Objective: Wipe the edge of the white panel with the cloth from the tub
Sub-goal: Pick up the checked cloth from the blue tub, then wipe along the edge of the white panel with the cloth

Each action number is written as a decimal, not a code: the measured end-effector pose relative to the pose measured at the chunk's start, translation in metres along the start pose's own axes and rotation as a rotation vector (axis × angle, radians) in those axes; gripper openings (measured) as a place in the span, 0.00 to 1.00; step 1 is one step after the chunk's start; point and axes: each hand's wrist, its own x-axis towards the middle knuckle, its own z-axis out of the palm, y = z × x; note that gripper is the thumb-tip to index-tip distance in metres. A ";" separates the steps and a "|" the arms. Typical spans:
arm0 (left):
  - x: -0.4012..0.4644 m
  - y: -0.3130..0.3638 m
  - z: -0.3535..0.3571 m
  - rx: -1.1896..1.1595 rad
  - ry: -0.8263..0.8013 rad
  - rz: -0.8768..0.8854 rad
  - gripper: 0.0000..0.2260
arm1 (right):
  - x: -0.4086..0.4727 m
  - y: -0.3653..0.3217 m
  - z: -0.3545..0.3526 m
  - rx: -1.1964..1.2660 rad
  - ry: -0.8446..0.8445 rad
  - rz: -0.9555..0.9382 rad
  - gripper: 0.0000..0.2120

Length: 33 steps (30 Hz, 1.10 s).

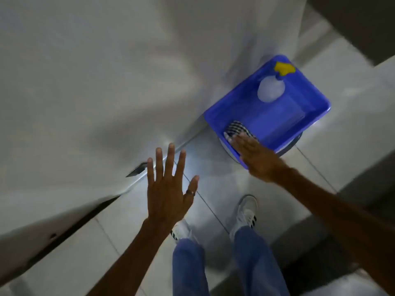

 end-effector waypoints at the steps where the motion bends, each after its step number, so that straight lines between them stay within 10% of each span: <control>1: 0.008 0.005 0.023 -0.030 -0.004 0.024 0.36 | 0.011 0.022 0.019 0.016 -0.027 0.034 0.29; 14: 0.006 0.017 0.185 -0.254 -0.067 -0.170 0.32 | 0.100 0.103 0.130 -0.052 0.030 0.059 0.40; 25: -0.046 -0.028 0.175 -0.230 -0.090 -0.120 0.32 | 0.093 -0.058 0.125 0.224 0.558 0.362 0.38; 33: -0.005 -0.093 0.258 -0.241 -0.040 0.126 0.31 | 0.133 -0.114 0.294 0.602 0.504 0.394 0.36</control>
